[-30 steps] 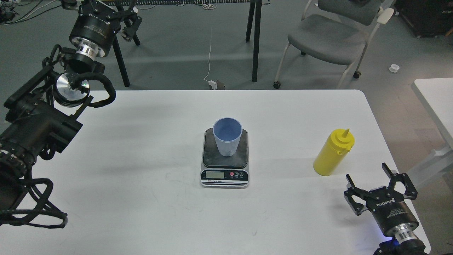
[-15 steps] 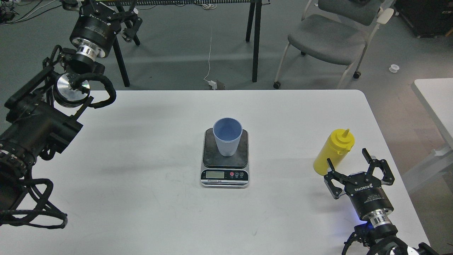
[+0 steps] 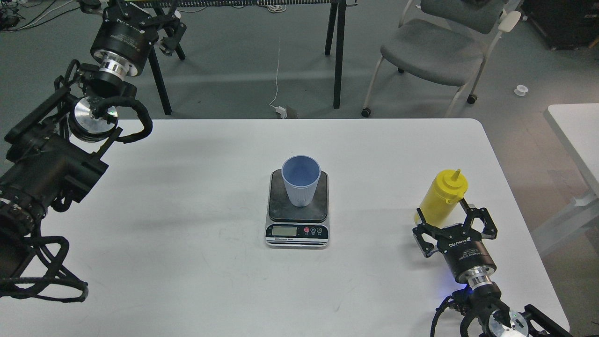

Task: Pour seasoning into cup on scale with both arms
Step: 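Reach the right gripper to the yellow squeeze bottle and grasp it, then lift the yellow bottle with the right gripper and tilt it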

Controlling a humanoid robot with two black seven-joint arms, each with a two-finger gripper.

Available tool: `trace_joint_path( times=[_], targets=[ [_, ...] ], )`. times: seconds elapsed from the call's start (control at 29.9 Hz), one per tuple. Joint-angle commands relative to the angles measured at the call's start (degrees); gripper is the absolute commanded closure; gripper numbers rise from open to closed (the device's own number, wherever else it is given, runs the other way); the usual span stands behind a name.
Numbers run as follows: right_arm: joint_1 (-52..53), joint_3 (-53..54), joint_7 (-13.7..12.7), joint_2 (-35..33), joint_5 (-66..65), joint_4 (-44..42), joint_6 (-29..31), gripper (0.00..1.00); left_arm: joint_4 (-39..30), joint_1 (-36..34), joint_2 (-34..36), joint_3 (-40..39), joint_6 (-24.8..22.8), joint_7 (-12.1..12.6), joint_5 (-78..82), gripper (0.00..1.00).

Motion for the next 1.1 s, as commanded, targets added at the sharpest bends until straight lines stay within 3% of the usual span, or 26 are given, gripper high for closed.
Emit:
trace_joint_path(
  times=[0.0, 0.17, 0.3, 0.37, 0.63, 0.87, 1.07],
  targets=[
    [1.74, 0.00, 1.38, 0.62, 0.09, -2.06, 0.00, 0.06, 0.00, -0.09, -0.07, 0.09, 0.13, -0.06, 0.00, 0.00],
    [3.94, -0.09, 3.32, 1.41, 0.09, -3.38, 0.00, 0.14, 0.00, -0.09, -0.16, 0.09, 0.57, -0.06, 0.09, 0.00],
    [5.16, 0.00, 4.55, 1.59, 0.09, -3.30, 0.00, 0.42, 0.00, -0.09, -0.16, 0.09, 0.66, -0.06, 0.09, 0.00],
    [6.31, 0.17, 5.51, 1.59, 0.09, -3.38, 0.00, 0.49, 0.00, -0.09, -0.07, -0.08, 0.66, -0.06, 0.09, 0.00],
    [11.49, 0.26, 6.22, -2.53, -3.84, -1.28, -0.40, 0.54, -0.09, -0.09, 0.28, -0.44, 0.57, -0.23, -0.09, 0.00],
    [18.69, 0.18, 6.13, -8.08, -27.12, 6.63, -13.13, 0.56, -0.17, 1.41, 2.56, -0.79, -0.22, -0.06, -0.53, 0.00],
    [27.74, -1.31, 5.69, -8.78, -44.27, 6.11, -18.50, 0.58, 0.18, 4.57, 2.83, -0.79, -0.14, 0.12, -0.18, 0.00]
  ],
)
